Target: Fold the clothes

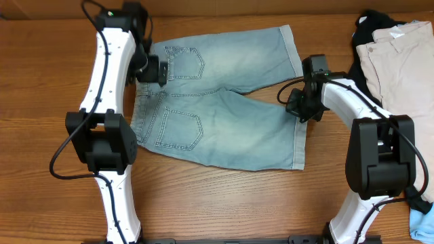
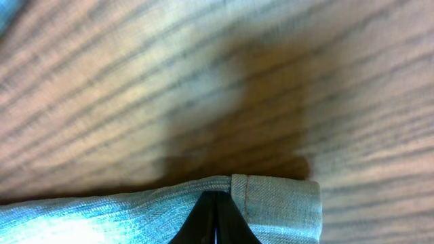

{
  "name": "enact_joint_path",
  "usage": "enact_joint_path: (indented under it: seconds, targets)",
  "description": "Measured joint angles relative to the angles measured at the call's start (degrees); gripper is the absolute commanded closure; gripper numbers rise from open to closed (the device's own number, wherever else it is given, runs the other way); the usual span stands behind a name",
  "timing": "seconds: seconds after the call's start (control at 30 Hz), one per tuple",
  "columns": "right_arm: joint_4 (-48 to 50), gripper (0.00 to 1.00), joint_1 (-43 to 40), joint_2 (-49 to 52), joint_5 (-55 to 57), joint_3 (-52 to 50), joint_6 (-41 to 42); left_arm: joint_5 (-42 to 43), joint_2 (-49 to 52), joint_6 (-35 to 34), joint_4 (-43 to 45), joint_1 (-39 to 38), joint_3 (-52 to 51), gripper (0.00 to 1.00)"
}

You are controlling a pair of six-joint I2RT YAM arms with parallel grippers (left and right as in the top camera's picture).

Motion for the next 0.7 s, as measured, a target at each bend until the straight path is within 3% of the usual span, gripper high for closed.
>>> enact_joint_path:
  seconds: [0.17,0.23,0.4,0.57,0.63,0.67,0.7]
  targets:
    - [-3.6,0.89,0.0,-0.2,-0.2,1.5,0.6,0.0,-0.2,0.0,-6.2,0.0,13.3,0.0]
    - [-7.3,0.82,0.0,-2.6,-0.2,3.2,0.8,0.3,-1.3,0.0,-6.2,0.0,17.2,0.0]
    - [-15.8,0.53,-0.1,-21.5,-0.4,10.9,1.2,1.4,-10.7,-0.2,-6.2,0.0,19.0,0.0]
    - [-27.9,0.41,-0.1,-40.9,-0.5,14.0,2.6,2.7,-25.7,-2.7,-6.1,0.0,17.1,0.0]
    - [-33.8,0.36,-0.1,-44.7,0.6,14.1,4.1,3.5,-33.7,-3.8,-6.0,-0.2,12.0,0.0]
    - [-36.6,0.04,-0.1,-45.9,1.1,14.1,5.0,3.7,-37.2,-4.5,-6.1,-0.5,9.0,0.0]
    - [-38.9,0.0,-0.1,-46.4,1.6,14.0,6.0,3.7,-41.5,-5.4,-6.3,-0.9,4.7,0.0]
